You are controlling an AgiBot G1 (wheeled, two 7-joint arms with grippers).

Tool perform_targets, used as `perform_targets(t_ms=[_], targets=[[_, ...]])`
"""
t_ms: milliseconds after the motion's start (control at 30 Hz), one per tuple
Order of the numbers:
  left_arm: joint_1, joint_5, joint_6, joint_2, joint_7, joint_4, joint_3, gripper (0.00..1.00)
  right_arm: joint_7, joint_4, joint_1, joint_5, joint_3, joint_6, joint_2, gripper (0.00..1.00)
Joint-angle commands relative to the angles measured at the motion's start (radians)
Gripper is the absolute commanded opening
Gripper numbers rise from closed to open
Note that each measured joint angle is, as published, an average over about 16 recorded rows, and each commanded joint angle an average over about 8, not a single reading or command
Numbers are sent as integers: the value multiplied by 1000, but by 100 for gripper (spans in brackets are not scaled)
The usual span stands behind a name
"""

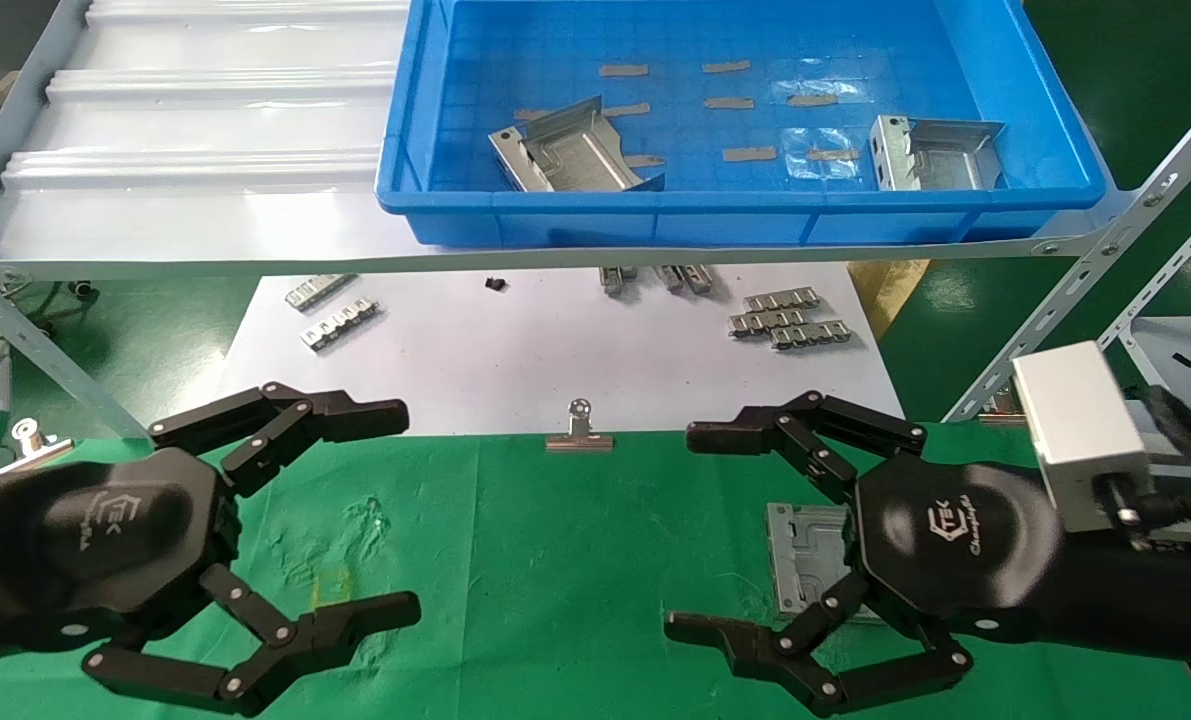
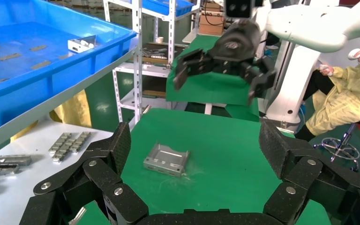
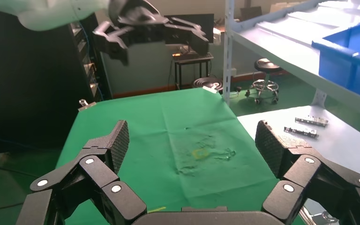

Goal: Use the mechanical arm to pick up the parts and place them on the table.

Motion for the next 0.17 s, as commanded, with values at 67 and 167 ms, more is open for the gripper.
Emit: perform_targets(t_ms=[67,167], targets=[[0,0,0,0,0,0,0,100,48,83,-54,17,71,6,31,100],[0,0,0,0,0,0,0,100,66,114,-74,23,98,9,42,100]])
